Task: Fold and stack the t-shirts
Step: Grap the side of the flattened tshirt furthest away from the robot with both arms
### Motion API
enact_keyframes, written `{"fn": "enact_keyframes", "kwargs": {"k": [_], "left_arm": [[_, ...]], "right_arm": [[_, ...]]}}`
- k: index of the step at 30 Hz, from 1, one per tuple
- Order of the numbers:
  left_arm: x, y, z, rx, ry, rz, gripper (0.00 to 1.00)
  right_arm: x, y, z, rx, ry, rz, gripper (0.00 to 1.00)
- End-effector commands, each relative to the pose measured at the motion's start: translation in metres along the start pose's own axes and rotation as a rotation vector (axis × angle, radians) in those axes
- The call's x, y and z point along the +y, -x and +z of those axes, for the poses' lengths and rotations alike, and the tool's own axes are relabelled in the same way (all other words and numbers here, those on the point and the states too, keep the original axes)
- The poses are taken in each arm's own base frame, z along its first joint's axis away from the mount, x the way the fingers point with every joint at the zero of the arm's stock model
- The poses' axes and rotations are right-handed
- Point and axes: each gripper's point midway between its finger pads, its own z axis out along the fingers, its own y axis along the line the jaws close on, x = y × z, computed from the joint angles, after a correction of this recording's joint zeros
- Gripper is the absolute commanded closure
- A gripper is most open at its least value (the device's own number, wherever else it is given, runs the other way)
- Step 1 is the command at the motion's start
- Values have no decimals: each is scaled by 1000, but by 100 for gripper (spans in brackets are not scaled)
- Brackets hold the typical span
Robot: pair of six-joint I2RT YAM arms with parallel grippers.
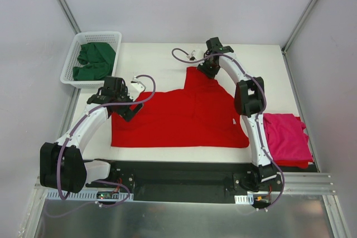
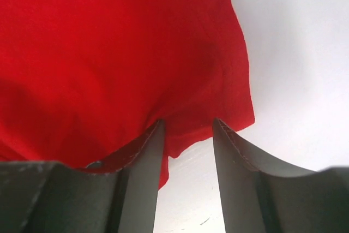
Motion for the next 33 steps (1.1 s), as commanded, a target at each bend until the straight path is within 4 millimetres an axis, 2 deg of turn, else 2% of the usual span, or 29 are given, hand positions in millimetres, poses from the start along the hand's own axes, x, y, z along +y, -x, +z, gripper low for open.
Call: {"fn": "enact_keyframes", "kwargs": {"k": [1, 5, 14, 20, 27, 30, 32, 33], "left_arm": [[0, 0, -5, -14, 2, 10, 1], [0, 1, -6, -16, 3, 10, 1], [1, 1, -7, -17, 7, 12, 0], [1, 0, -7, -18, 10, 16, 1], [0, 0, -8, -21, 10, 16, 1], [1, 1, -9, -24, 13, 16, 1], [1, 1, -10, -26, 14, 17, 1], [0, 1, -9, -25, 11, 16, 1]], "right_arm": [[25, -28, 19, 99, 97, 6, 56], [32, -32, 16, 117, 130, -2, 59], [46, -44, 8, 155, 182, -3, 56], [49, -45, 7, 165, 196, -7, 70], [53, -51, 4, 181, 208, -3, 96], [48, -54, 2, 188, 164, 1, 99], [35, -50, 2, 173, 97, 6, 99], [31, -48, -4, 161, 74, 10, 99]]}}
